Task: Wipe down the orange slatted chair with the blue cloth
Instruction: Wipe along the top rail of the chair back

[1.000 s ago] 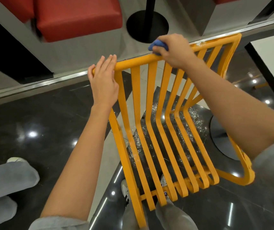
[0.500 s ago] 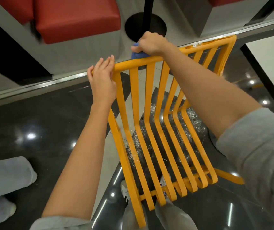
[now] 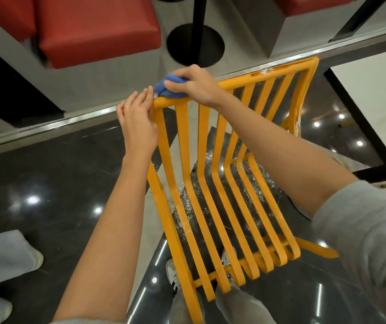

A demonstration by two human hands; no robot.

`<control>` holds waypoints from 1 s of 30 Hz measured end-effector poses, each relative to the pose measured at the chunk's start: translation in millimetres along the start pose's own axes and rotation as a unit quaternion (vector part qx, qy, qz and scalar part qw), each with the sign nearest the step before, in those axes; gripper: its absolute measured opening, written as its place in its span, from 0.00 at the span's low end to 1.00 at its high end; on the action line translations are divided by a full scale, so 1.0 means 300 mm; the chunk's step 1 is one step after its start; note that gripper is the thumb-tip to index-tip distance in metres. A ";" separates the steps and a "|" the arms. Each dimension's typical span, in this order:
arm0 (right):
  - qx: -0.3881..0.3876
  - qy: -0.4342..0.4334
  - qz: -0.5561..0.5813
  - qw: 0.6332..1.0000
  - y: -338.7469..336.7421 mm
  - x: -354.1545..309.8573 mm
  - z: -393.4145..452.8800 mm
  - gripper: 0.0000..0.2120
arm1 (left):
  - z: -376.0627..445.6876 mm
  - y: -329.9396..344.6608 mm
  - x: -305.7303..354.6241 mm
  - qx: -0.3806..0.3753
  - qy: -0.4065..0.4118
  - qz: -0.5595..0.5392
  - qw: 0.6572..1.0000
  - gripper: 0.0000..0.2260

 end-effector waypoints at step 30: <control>0.323 -0.075 -0.099 0.938 -0.072 0.216 -0.230 0.17 | 0.000 0.013 0.003 0.025 -0.026 0.025 0.999 0.24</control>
Point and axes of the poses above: each hand's wrist, its own z-axis towards the middle knuckle, its own y-axis out of the palm, x = y × z, the point moved 6 cm from there along z, towards the middle knuckle, and after that the axes turned 2 degrees about -x, right-handed, at the moved point
